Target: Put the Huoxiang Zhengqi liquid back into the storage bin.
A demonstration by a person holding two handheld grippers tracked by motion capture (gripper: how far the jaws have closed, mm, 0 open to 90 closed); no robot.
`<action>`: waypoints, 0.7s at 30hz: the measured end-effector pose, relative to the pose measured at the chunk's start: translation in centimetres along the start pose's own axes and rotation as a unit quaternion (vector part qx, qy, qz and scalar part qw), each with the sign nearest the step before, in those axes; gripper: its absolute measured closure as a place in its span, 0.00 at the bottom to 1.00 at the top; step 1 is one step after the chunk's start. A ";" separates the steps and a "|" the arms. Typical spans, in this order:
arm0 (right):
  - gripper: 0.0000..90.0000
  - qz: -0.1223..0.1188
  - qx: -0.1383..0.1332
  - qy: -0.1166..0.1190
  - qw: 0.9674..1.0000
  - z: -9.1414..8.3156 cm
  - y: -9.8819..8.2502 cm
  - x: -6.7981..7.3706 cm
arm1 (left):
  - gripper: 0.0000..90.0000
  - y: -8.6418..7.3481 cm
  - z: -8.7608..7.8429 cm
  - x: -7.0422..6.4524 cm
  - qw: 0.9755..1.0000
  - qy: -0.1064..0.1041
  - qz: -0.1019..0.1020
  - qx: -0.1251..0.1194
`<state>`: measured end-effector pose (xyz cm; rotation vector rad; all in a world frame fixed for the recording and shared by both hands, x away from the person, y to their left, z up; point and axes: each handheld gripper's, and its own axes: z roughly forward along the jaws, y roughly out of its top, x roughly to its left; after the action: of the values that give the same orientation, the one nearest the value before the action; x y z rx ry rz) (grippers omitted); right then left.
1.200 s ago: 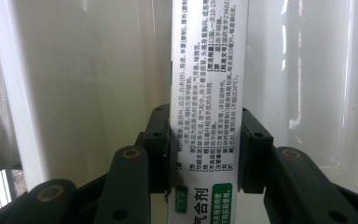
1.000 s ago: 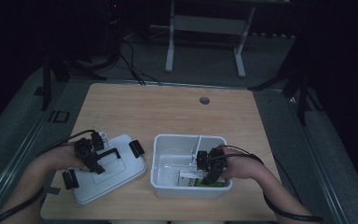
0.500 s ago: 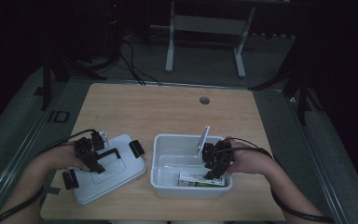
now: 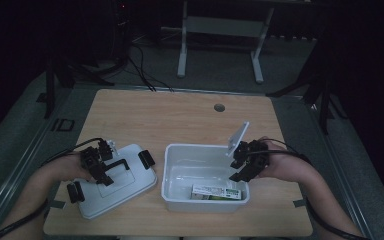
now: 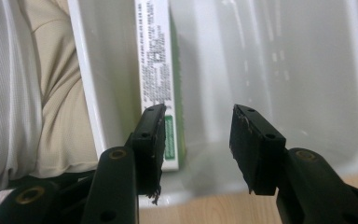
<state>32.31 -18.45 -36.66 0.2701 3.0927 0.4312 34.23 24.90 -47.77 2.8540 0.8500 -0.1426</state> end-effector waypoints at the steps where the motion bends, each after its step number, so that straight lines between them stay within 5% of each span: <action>1: 0.60 0.005 -0.001 -0.004 1.000 -0.3 -0.3 -0.1 | 0.45 0.0 0.0 0.0 1.000 0.003 0.002 -0.001; 12: 0.58 0.050 -0.029 -0.033 0.998 -2.4 -4.0 -1.8 | 0.45 0.5 -0.1 0.1 1.000 0.004 -0.001 -0.016; 21: 0.53 0.085 -0.041 -0.040 0.995 -1.4 -6.9 -3.2 | 0.46 0.4 0.1 0.2 1.000 -0.009 -0.004 -0.027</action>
<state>34.27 -25.92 -37.21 0.5380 2.9765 0.5366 34.62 24.66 -47.83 2.7949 0.8497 -0.1451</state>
